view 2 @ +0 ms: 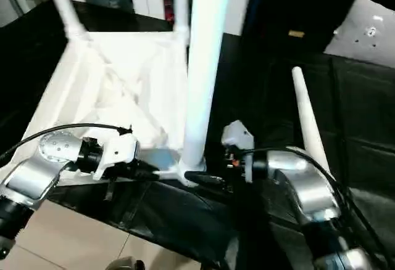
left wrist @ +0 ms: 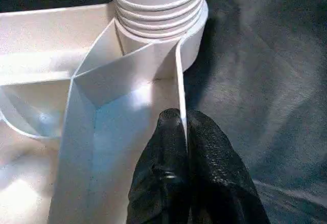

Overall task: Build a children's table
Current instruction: Rotate leg to tighten

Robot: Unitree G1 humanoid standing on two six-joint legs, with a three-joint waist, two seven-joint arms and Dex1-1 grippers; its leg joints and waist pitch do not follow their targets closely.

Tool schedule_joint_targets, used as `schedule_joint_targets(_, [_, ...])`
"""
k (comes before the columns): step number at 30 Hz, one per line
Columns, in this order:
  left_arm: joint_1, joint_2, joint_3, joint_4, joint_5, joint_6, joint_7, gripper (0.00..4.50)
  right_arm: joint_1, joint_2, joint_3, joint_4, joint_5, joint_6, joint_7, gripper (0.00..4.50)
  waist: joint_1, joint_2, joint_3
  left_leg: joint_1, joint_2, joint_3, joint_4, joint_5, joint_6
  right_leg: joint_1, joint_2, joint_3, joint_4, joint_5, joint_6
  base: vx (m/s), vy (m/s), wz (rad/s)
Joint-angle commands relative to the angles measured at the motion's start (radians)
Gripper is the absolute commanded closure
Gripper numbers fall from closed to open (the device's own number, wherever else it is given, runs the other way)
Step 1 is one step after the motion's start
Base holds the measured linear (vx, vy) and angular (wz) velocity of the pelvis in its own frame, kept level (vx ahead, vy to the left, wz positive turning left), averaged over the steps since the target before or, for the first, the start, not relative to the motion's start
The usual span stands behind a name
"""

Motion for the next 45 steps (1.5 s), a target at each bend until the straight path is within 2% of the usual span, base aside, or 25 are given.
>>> schedule_joint_targets(1, [0.0,0.003,-0.077,-0.004,0.023,-0.027,-0.075,4.5,-0.015,0.0,0.017,0.015,0.006,0.002,0.035,0.08,-0.003,-0.006,-0.079,-0.009,0.036,0.003,-0.058,0.06,0.152,0.085,-0.076,0.075,-0.052,-0.226,-0.162,0.0,0.0,0.0])
schedule_joint_targets(3, [-0.004,0.003,-0.081,0.003,0.028,-0.036,-0.082,4.5,-0.027,0.001,0.023,0.026,0.017,0.016,0.052,0.35,0.001,-0.005,-0.081,-0.008,0.04,0.003,-0.058,0.066,0.151,0.085,-0.077,0.076,-0.051,-0.224,-0.161,0.0,0.0,0.0])
schedule_joint_targets(5, [-0.007,0.002,-0.081,0.01,0.029,-0.04,-0.081,4.5,-0.035,0.002,0.028,0.037,0.022,0.019,0.07,0.43,0.003,-0.01,-0.082,-0.01,0.04,0.002,-0.057,0.075,0.155,0.085,-0.076,0.075,-0.047,-0.208,-0.167,0.0,0.0,0.0])
schedule_joint_targets(7, [-0.009,0.001,-0.081,0.012,0.029,-0.041,-0.081,4.5,-0.041,0.001,0.03,0.044,0.025,0.021,0.082,0.78,0.003,-0.009,-0.081,-0.01,0.04,0.002,-0.057,0.073,0.156,0.085,-0.076,0.074,-0.048,-0.213,-0.164,0.0,0.0,0.0])
schedule_joint_targets(10, [-0.012,0.001,-0.08,0.022,0.027,-0.049,-0.085,4.5,-0.05,0.001,0.033,0.063,0.027,0.013,0.101,0.89,0.004,-0.01,-0.082,-0.011,0.039,0.002,-0.058,0.063,0.146,0.086,-0.077,0.074,-0.051,-0.236,-0.154,0.0,0.0,0.0])
schedule_joint_targets(20, [-0.016,0.002,-0.078,0.037,0.025,-0.056,-0.085,4.5,-0.051,0.003,0.044,0.071,0.028,0.016,0.135,1.78,0.005,-0.011,-0.085,-0.014,0.037,0.003,-0.056,0.07,0.139,0.089,-0.075,0.073,-0.051,-0.232,-0.144,0.0,0.0,0.0])
schedule_joint_targets(25, [-0.004,-0.022,-0.053,0.032,0.012,-0.002,-0.028,4.5,-0.006,0.018,0.037,0.026,0.052,0.069,0.097,1.91,0.006,-0.007,-0.085,-0.012,0.039,0.003,-0.056,0.077,0.141,0.088,-0.073,0.073,-0.05,-0.219,-0.15,0.0,0.0,0.0])
schedule_joint_targets(28, [0.008,-0.088,-0.018,0.011,0.005,0.11,0.103,4.5,0.05,0.065,0.008,-0.021,0.057,0.126,-0.029,1.93,0.014,-0.007,-0.08,-0.01,0.04,0.003,-0.059,0.051,0.128,0.087,-0.076,0.072,-0.059,-0.263,-0.143,0.0,0.0,0.0])
schedule_joint_targets(29, [0.009,-0.093,-0.016,0.008,0.004,0.117,0.109,4.5,0.053,0.07,0.005,-0.023,0.056,0.129,-0.039,1.93,0.014,-0.008,-0.074,-0.006,0.04,0.005,-0.063,0.012,0.108,0.084,-0.076,0.07,-0.069,-0.325,-0.126,0.0,0.0,0.0])
schedule_joint_targets(30, [0.016,-0.131,-0.004,-0.013,-0.002,0.171,0.168,4.5,0.075,0.11,-0.012,-0.029,0.038,0.139,-0.135,1.94,0.012,-0.008,-0.065,-0.002,0.035,0.007,-0.069,-0.052,0.083,0.084,-0.075,0.066,-0.086,-0.429,-0.097,0.0,0.0,0.0])
schedule_joint_targets(31, [0.018,-0.158,0.0,-0.022,0.003,0.198,0.211,4.5,0.089,0.139,-0.022,-0.033,0.022,0.14,-0.199,1.94,0.01,-0.007,-0.061,0.002,0.033,0.007,-0.07,-0.086,0.068,0.084,-0.077,0.064,-0.096,-0.486,-0.078,0.0,0.0,0.0])
schedule_joint_targets(32, [0.018,-0.158,0.0,-0.022,0.003,0.198,0.211,4.5,0.089,0.139,-0.022,-0.033,0.022,0.14,-0.199,1.94,0.004,-0.009,-0.052,0.012,0.026,0.006,-0.071,-0.148,0.045,0.079,-0.077,0.054,-0.118,-0.6,-0.029,0.0,0.0,0.0])
schedule_joint_targets(33, [0.018,-0.209,0.007,-0.03,0.015,0.239,0.285,4.5,0.109,0.192,-0.038,-0.039,-0.001,0.15,-0.307,1.94,-0.008,-0.01,-0.048,0.021,0.017,0.003,-0.068,-0.197,0.027,0.078,-0.075,0.038,-0.138,-0.696,0.026,0.0,0.0,0.0])
schedule_joint_targets(34, [0.018,-0.209,0.007,-0.03,0.015,0.239,0.285,4.5,0.109,0.192,-0.038,-0.039,-0.001,0.15,-0.307,1.94,-0.016,-0.006,-0.044,0.022,0.015,0.001,-0.067,-0.213,0.022,0.079,-0.074,0.03,-0.146,-0.722,0.05,-0.055,0.018,-0.04])
schedule_joint_targets(35, [0.013,-0.251,0.014,-0.027,0.023,0.268,0.341,4.5,0.117,0.231,-0.051,-0.042,-0.012,0.167,-0.385,1.94,-0.029,-0.002,-0.047,0.03,0.016,-0.003,-0.064,-0.243,0.021,0.083,-0.074,0.009,-0.166,-0.739,0.085,0.0,0.0,0.0])
schedule_joint_targets(36, [0.013,-0.251,0.014,-0.027,0.023,0.268,0.341,4.5,0.117,0.231,-0.051,-0.042,-0.012,0.167,-0.385,1.94,-0.043,0.002,-0.05,0.023,0.023,-0.01,-0.066,-0.262,0.024,0.096,-0.075,-0.008,-0.172,-0.708,0.102,0.0,0.0,0.0])
schedule_joint_targets(37, [-0.005,-0.319,0.029,-0.012,0.039,0.307,0.432,4.5,0.12,0.295,-0.074,-0.039,-0.033,0.192,-0.508,1.94,-0.048,0.012,-0.049,0.024,0.032,-0.015,-0.07,-0.281,0.025,0.101,-0.076,-0.015,-0.173,-0.685,0.098,0.0,0.0,0.0])
schedule_joint_targets(38, [-0.029,-0.389,0.048,0.008,0.059,0.341,0.531,4.5,0.12,0.36,-0.1,-0.037,-0.053,0.212,-0.632,1.94,-0.066,0.016,-0.046,0.01,0.061,-0.028,-0.086,-0.344,0.022,0.117,-0.071,-0.029,-0.163,-0.615,0.095,0.0,0.0,0.0])
schedule_joint_targets(39, [-0.044,-0.429,0.06,0.02,0.067,0.357,0.586,4.5,0.117,0.395,-0.116,-0.032,-0.063,0.219,-0.698,1.94,-0.068,0.029,-0.045,0.015,0.079,-0.035,-0.098,-0.405,0.018,0.122,-0.069,-0.029,-0.153,-0.585,0.088,0.0,0.0,0.0])
schedule_joint_targets(40, [-0.054,-0.451,0.067,0.028,0.071,0.366,0.618,4.5,0.113,0.416,-0.125,-0.027,-0.068,0.223,-0.736,1.94,-0.058,0.036,-0.038,-0.007,0.154,-0.073,-0.171,-0.637,0.004,0.148,-0.071,0.041,0.021,-0.309,0.022,0.0,0.0,0.0])
schedule_joint_targets(41, [-0.054,-0.451,0.067,0.028,0.071,0.366,0.618,4.5,0.113,0.416,-0.125,-0.027,-0.068,0.223,-0.736,1.94,-0.052,0.03,-0.032,0.008,0.152,-0.06,-0.185,-0.689,-0.002,0.125,-0.066,0.063,0.037,-0.247,0.005,0.0,0.0,0.0])
schedule_joint_targets(42, [-0.089,-0.522,0.094,0.062,0.088,0.362,0.74,4.5,0.09,0.489,-0.162,0.005,-0.083,0.201,-0.869,1.94,-0.06,-0.012,-0.025,0.066,0.047,-0.025,-0.117,-0.649,-0.02,0.061,-0.067,0.07,-0.09,-0.55,0.027,0.0,0.0,0.0])
schedule_joint_targets(43, [-0.101,-0.547,0.103,0.073,0.097,0.357,0.788,4.5,0.08,0.518,-0.179,0.019,-0.083,0.193,-0.919,1.94,-0.059,-0.026,-0.025,0.102,-0.017,0.001,-0.053,-0.501,-0.019,0.016,-0.073,0.041,-0.165,-0.807,0.079,0.0,0.0,0.0])
schedule_joint_targets(44, [-0.112,-0.572,0.111,0.078,0.101,0.357,0.824,4.5,0.069,0.548,-0.192,0.031,-0.094,0.182,-0.976,1.94,-0.064,-0.025,-0.037,0.103,-0.062,0.014,0.012,-0.277,0.016,0.022,-0.099,0.016,-0.201,-1.035,0.141,0.113,0.019,-0.19])
schedule_joint_targets(45, [-0.117,-0.585,0.116,0.079,0.102,0.359,0.84,4.5,0.064,0.563,-0.199,0.037,-0.101,0.176,-1.008,1.94,-0.059,-0.013,-0.046,0.023,-0.024,-0.009,-0.038,-0.197,0.045,0.108,-0.117,0.013,-0.176,-0.913,0.159,0.113,0.019,-0.19])
